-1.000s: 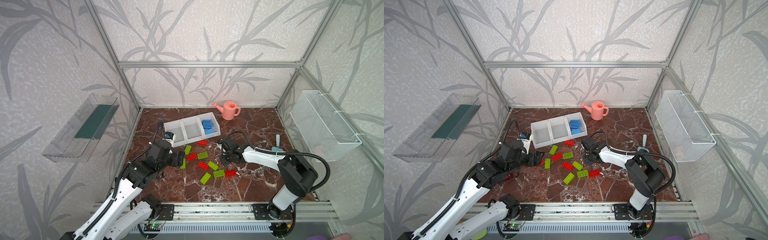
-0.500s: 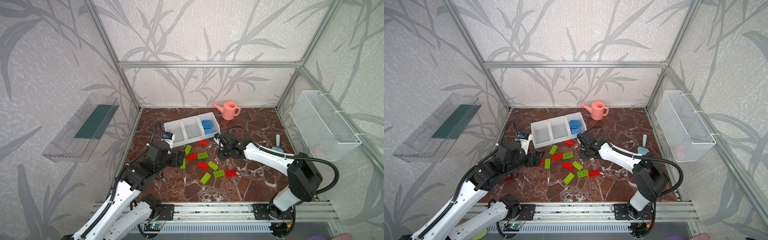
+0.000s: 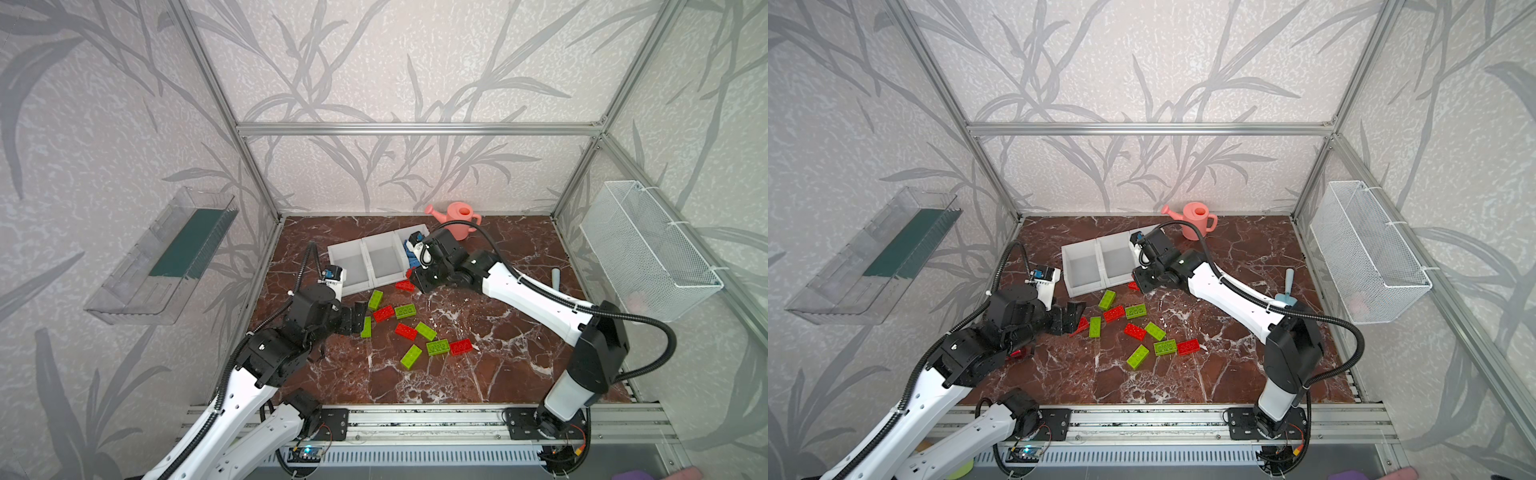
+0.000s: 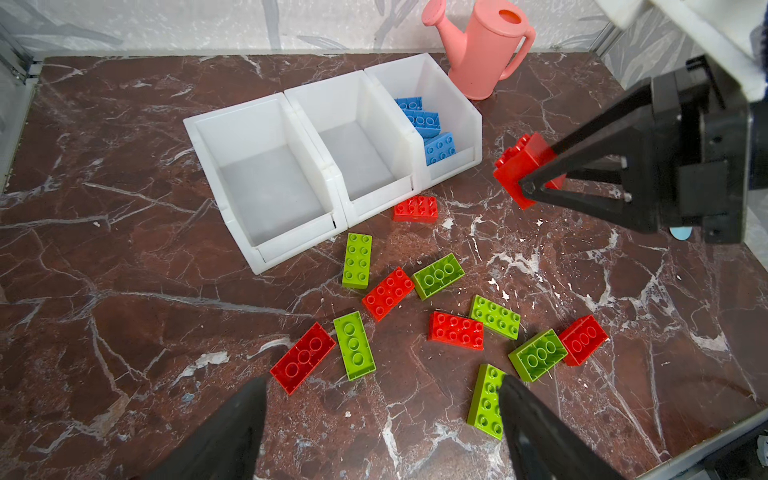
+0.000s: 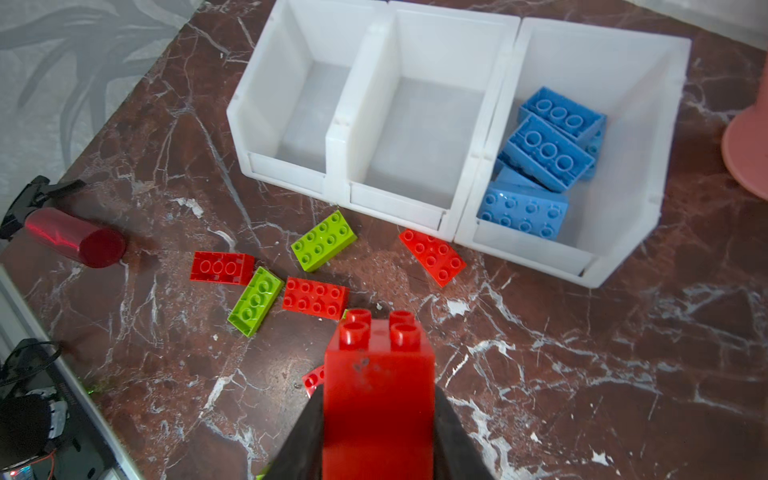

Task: Sort the legos into containers by color
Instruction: 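Lift the tall red brick with the right gripper into the middle compartment, then withdraw the right gripper while the left gripper grasps a red brick near the bin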

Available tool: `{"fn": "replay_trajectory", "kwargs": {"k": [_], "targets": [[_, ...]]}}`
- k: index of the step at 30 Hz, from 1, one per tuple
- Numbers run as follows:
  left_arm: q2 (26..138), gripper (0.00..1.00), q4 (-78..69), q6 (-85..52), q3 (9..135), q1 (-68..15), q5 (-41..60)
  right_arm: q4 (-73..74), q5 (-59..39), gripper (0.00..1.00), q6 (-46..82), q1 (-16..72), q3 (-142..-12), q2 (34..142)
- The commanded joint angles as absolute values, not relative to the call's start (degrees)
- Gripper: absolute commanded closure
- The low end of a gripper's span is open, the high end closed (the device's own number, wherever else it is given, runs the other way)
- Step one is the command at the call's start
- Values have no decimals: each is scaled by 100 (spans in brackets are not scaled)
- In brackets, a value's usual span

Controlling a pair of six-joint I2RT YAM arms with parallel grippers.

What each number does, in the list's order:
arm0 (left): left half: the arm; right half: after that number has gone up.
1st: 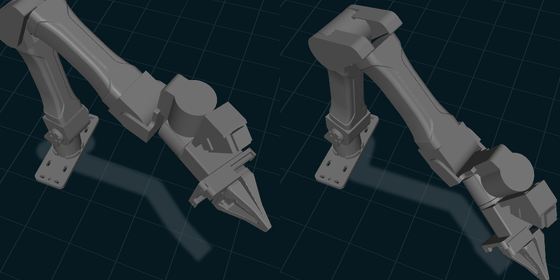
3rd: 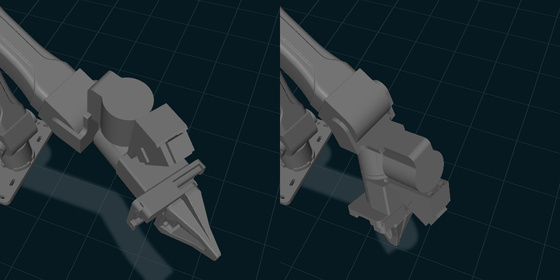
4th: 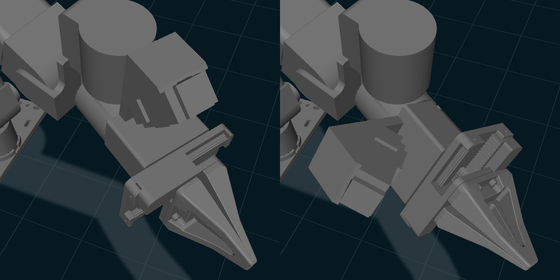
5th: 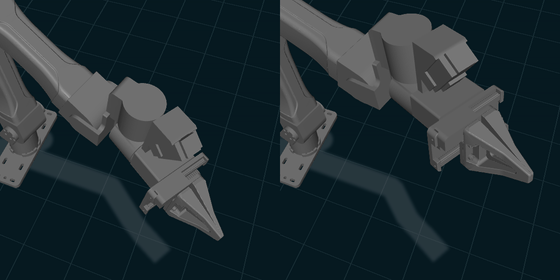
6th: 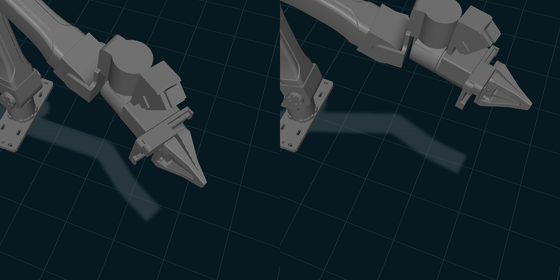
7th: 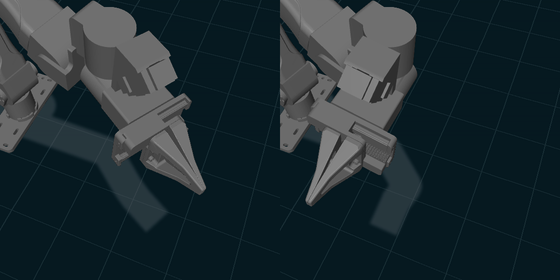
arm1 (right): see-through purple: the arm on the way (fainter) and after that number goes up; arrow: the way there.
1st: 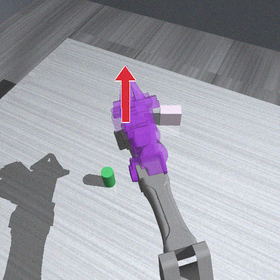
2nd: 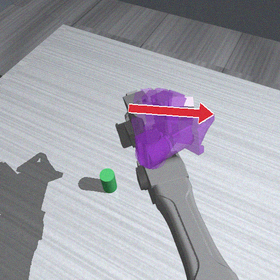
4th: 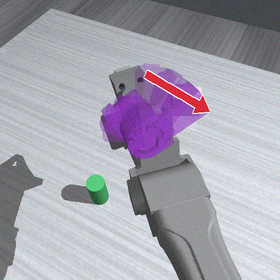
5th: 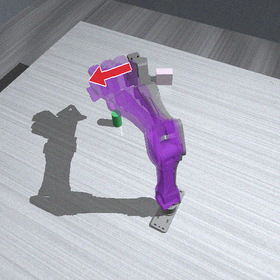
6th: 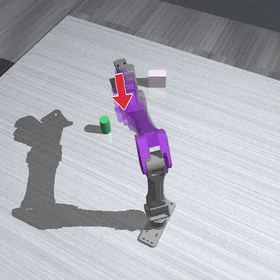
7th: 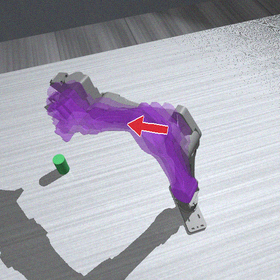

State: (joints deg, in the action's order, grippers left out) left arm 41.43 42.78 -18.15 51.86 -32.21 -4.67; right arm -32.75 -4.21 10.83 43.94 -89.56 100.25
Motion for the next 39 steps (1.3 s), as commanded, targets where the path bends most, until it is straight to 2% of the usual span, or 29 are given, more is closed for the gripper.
{"fn": "replay_trajectory", "kwargs": {"k": [1,15,22,26,30,35,39], "targets": [[4054,13,4269,-1828,5113,-3230,-698,-3597,-526,76,811,4421,-9586,10558],[4201,13,4272,-1820,5099,-3227,-711,-3970,-578,76,514,4312,-12318,12872],[4254,13,4284,-1784,5104,-3228,-719,-4739,-497,75,414,4187,-14142,14122],[4304,13,4304,-1767,5103,-3230,-726,-4888,-494,74,392,4124,-14556,14404],[4361,13,4313,-1767,5106,-3226,-743,-4826,-501,66,417,4078,-14542,14423],[4417,13,4328,-1805,5096,-3226,-815,-4755,-582,39,441,4052,-14505,14397],[4527,13,4333,-1957,5106,-3228,-916,-4754,-589,28,431,4060,-14484,14294]]}}
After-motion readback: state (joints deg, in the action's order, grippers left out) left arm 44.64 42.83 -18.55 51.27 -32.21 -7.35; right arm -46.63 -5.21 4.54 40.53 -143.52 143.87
